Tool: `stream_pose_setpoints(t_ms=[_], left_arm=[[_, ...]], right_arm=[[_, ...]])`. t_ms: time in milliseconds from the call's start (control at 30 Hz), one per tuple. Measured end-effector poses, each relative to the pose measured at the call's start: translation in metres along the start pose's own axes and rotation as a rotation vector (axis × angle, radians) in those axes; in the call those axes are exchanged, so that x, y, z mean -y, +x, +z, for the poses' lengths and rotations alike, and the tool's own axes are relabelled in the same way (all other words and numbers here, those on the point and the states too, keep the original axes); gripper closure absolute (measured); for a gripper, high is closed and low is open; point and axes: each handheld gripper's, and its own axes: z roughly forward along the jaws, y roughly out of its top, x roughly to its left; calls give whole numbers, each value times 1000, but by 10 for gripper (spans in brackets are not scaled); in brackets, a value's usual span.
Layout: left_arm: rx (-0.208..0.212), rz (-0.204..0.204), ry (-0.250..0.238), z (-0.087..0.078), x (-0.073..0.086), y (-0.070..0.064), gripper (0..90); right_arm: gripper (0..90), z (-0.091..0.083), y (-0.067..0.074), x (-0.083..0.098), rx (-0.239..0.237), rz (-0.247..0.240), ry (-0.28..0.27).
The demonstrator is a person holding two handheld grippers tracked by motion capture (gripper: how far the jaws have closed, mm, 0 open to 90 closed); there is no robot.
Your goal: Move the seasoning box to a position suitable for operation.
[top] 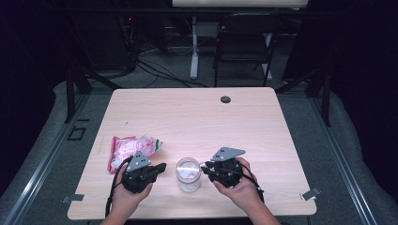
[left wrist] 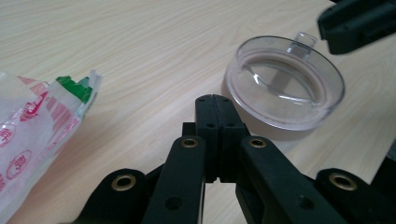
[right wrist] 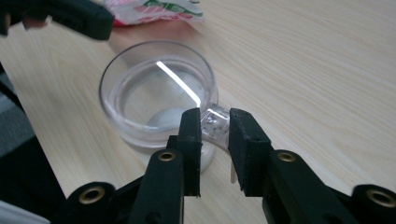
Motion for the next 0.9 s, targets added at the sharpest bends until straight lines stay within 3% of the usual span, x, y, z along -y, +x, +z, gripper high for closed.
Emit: stream_pose_setpoints(t_ms=[100,267,433,667,900], left_arm=[[22,26,16,1,1,-4,900],[64,48,66,7,7,-11,900],[86,81,101,12,10,-16,900],[78,81,85,12,12,-18,900],[99,87,90,14,9,-20,900]], right_arm=[[767,5,-5,-1,5,50,-8],[801,8,-6,-3,3,77,-45],[852,8,-10,-5,-10,109,-38],[871,9,-12,-6,-11,100,-33],[871,9,-14,-5,-24,106,-40]])
